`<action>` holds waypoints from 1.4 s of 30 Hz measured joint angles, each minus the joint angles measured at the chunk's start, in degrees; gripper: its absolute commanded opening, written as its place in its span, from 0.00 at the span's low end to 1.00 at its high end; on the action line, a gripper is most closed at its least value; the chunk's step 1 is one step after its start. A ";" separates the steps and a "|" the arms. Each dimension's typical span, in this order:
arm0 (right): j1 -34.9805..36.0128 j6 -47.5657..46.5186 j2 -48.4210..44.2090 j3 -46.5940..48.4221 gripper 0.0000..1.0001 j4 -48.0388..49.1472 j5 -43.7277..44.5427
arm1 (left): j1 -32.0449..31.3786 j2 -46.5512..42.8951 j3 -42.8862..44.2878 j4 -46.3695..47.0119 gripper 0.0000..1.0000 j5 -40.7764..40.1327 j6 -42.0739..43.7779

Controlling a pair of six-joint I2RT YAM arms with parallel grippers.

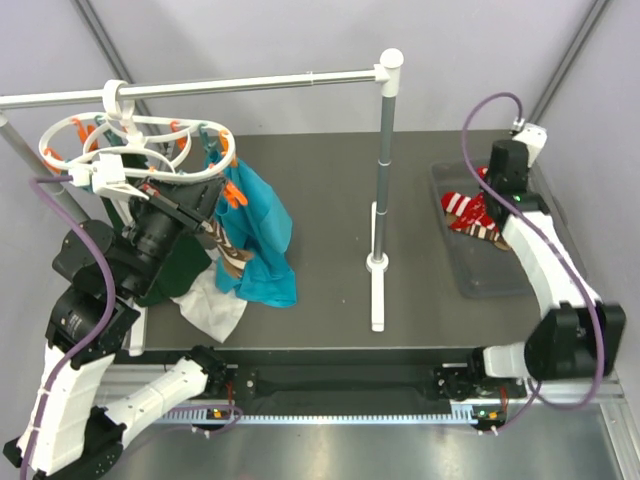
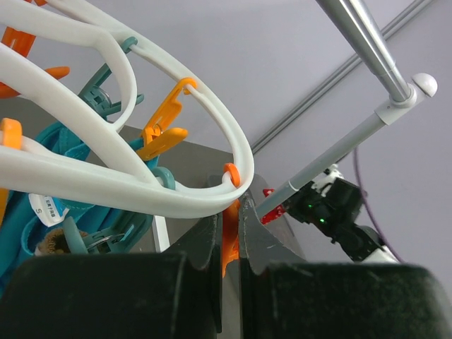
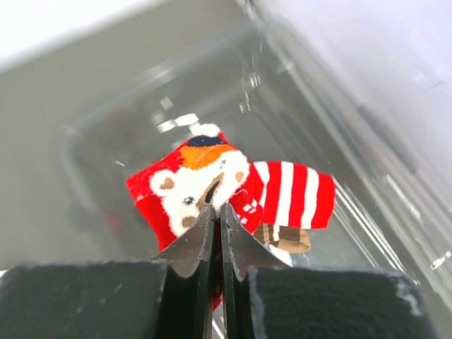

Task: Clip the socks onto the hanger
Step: Pick up the sock from the bin, then clamp the sock onto the hanger.

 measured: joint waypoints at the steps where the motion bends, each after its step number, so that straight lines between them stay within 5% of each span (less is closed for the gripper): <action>1: 0.00 -0.02 -2.82 -0.94 0.00 0.50 -0.81 | 0.00 -0.09 0.00 -0.07 0.00 -0.02 -0.02; 7: 0.00 -0.63 -20.39 -4.85 0.00 2.71 -11.87 | 0.00 -0.11 0.00 -0.11 0.00 -0.15 -0.17; 16: 2.32 3.56 -38.64 -3.26 0.00 6.73 -45.70 | 0.02 -0.13 0.00 -0.11 0.00 -0.17 -0.15; 23: 21.18 10.36 -38.97 -4.26 0.00 11.45 -62.03 | 0.02 -0.13 0.00 -0.09 0.00 -0.17 -0.15; 31: 48.61 9.94 -28.30 -4.11 0.00 14.93 -51.60 | 0.00 -0.11 -0.28 -0.04 0.00 -0.13 -0.94; 42: 62.88 12.59 -5.86 8.15 0.00 23.15 -32.57 | 0.02 -0.11 -0.39 0.04 0.00 0.09 -2.58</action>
